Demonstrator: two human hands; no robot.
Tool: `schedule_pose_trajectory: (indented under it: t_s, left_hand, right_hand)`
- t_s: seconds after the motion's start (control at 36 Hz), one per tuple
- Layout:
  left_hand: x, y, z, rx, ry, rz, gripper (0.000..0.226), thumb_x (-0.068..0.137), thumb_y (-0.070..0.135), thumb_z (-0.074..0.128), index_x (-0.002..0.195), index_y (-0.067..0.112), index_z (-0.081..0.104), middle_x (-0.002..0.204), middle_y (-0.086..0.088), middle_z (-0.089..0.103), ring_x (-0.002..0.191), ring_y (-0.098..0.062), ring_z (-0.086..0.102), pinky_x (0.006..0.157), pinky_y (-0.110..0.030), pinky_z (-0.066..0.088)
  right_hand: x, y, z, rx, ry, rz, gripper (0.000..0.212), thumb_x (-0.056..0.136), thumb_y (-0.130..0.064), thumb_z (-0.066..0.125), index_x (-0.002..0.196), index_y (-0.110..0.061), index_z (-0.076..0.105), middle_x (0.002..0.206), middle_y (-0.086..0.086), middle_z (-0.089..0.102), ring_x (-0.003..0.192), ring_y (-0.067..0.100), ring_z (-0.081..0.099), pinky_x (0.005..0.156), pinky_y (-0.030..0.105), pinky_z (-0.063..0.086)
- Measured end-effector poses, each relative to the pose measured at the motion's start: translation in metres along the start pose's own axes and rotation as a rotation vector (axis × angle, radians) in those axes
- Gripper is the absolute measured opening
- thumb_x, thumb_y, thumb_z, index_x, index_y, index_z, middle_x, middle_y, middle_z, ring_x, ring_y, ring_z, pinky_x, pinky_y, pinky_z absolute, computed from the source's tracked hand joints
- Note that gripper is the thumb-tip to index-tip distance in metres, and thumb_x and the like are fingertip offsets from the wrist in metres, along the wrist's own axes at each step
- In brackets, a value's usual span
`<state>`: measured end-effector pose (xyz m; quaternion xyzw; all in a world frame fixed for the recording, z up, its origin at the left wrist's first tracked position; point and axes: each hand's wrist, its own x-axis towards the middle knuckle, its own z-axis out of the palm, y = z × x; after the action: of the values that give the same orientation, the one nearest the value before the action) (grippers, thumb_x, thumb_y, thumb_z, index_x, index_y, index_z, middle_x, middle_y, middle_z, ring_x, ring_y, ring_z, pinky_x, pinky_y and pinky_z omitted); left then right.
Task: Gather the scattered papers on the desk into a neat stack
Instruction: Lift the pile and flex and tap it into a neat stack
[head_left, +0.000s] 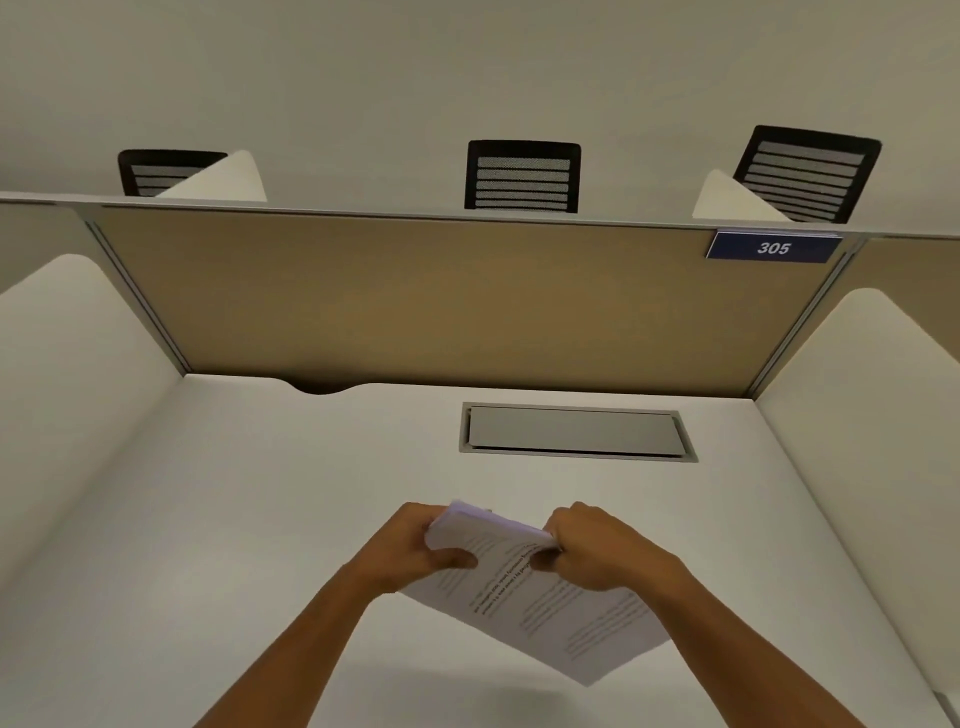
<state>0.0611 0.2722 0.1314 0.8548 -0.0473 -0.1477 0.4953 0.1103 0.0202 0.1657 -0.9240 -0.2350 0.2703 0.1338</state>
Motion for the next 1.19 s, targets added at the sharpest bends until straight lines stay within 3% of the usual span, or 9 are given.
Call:
schedule_pose_trajectory:
  t_s: [0.08, 0.22, 0.31, 0.56, 0.69, 0.81, 0.89, 1.0, 1.19]
  left_hand:
    - [0.000, -0.003, 0.005, -0.054, 0.061, -0.058, 0.009, 0.082, 0.035, 0.071, 0.088, 0.035, 0.077, 0.081, 0.010, 0.076, 0.075, -0.007, 0.071, 0.065, -0.016, 0.053]
    - [-0.006, -0.008, 0.008, -0.172, 0.147, -0.081, 0.013, 0.081, 0.032, 0.068, 0.080, 0.025, 0.078, 0.073, -0.001, 0.075, 0.063, -0.006, 0.068, 0.057, -0.017, 0.050]
    - [-0.011, -0.016, 0.006, -0.231, 0.226, -0.128, 0.013, 0.076, 0.039, 0.067, 0.084, 0.034, 0.076, 0.077, 0.002, 0.076, 0.068, -0.012, 0.071, 0.057, -0.017, 0.052]
    - [-0.016, -0.044, 0.012, -0.470, 0.524, -0.264, 0.024, 0.065, 0.042, 0.076, 0.079, 0.023, 0.077, 0.076, -0.004, 0.077, 0.066, -0.023, 0.074, 0.056, -0.033, 0.056]
    - [-0.012, -0.051, 0.018, -0.493, 0.595, -0.315, 0.026, 0.065, 0.042, 0.076, 0.078, 0.019, 0.075, 0.071, -0.002, 0.076, 0.061, -0.019, 0.072, 0.050, -0.027, 0.053]
    - [-0.011, -0.061, 0.021, -0.493, 0.642, -0.344, 0.011, 0.077, 0.030, 0.079, 0.076, 0.020, 0.074, 0.066, 0.001, 0.075, 0.060, -0.017, 0.071, 0.046, -0.021, 0.050]
    - [-0.008, -0.061, 0.023, -0.489, 0.650, -0.344, 0.008, 0.081, 0.026, 0.077, 0.074, 0.024, 0.073, 0.064, 0.008, 0.075, 0.057, -0.011, 0.071, 0.043, -0.014, 0.049]
    - [-0.006, -0.060, 0.026, -0.484, 0.626, -0.337, 0.008, 0.081, 0.024, 0.078, 0.075, 0.027, 0.072, 0.068, 0.013, 0.075, 0.061, -0.006, 0.071, 0.045, -0.012, 0.049]
    - [-0.007, -0.072, 0.028, -0.471, 0.601, -0.355, 0.010, 0.080, 0.024, 0.078, 0.077, 0.031, 0.071, 0.068, 0.016, 0.075, 0.064, -0.004, 0.072, 0.047, -0.013, 0.051]
  right_hand:
    - [0.001, 0.001, 0.000, 0.021, -0.036, -0.019, 0.031, 0.092, -0.042, 0.058, 0.114, -0.024, 0.069, 0.101, -0.001, 0.075, 0.080, 0.014, 0.072, 0.068, 0.023, 0.058]
    - [-0.004, 0.025, -0.011, 0.111, -0.080, -0.029, 0.028, 0.088, -0.042, 0.061, 0.109, -0.029, 0.074, 0.102, -0.008, 0.077, 0.080, 0.009, 0.074, 0.073, 0.026, 0.063]
    - [-0.013, 0.057, -0.023, 0.177, -0.127, 0.013, 0.023, 0.083, -0.042, 0.064, 0.100, -0.032, 0.076, 0.093, -0.013, 0.077, 0.081, 0.006, 0.074, 0.075, 0.028, 0.062]
    - [-0.026, 0.092, 0.023, 1.150, 0.047, -0.086, 0.028, 0.080, -0.012, 0.076, 0.107, -0.004, 0.074, 0.103, 0.018, 0.073, 0.096, 0.029, 0.068, 0.079, 0.028, 0.055]
    - [-0.009, 0.071, 0.050, 1.042, 0.091, -0.099, 0.032, 0.087, -0.017, 0.071, 0.118, -0.012, 0.070, 0.112, 0.011, 0.071, 0.105, 0.025, 0.067, 0.087, 0.033, 0.052]
    - [0.001, 0.057, 0.065, 1.026, 0.190, -0.071, 0.028, 0.099, -0.028, 0.057, 0.125, -0.026, 0.067, 0.113, -0.001, 0.074, 0.106, 0.011, 0.068, 0.089, 0.025, 0.052]
    - [0.008, 0.051, 0.073, 1.043, 0.286, -0.042, 0.024, 0.095, -0.036, 0.057, 0.113, -0.033, 0.073, 0.100, -0.001, 0.077, 0.089, 0.007, 0.070, 0.076, 0.021, 0.055]
    - [0.017, 0.050, 0.085, 1.107, 0.480, 0.072, 0.024, 0.099, -0.019, 0.058, 0.089, -0.031, 0.076, 0.083, 0.002, 0.076, 0.073, 0.007, 0.070, 0.061, 0.018, 0.055]
    - [0.014, 0.057, 0.102, 1.107, 0.505, 0.102, 0.024, 0.099, -0.012, 0.058, 0.088, -0.023, 0.075, 0.078, -0.001, 0.075, 0.069, 0.004, 0.070, 0.059, 0.017, 0.054]
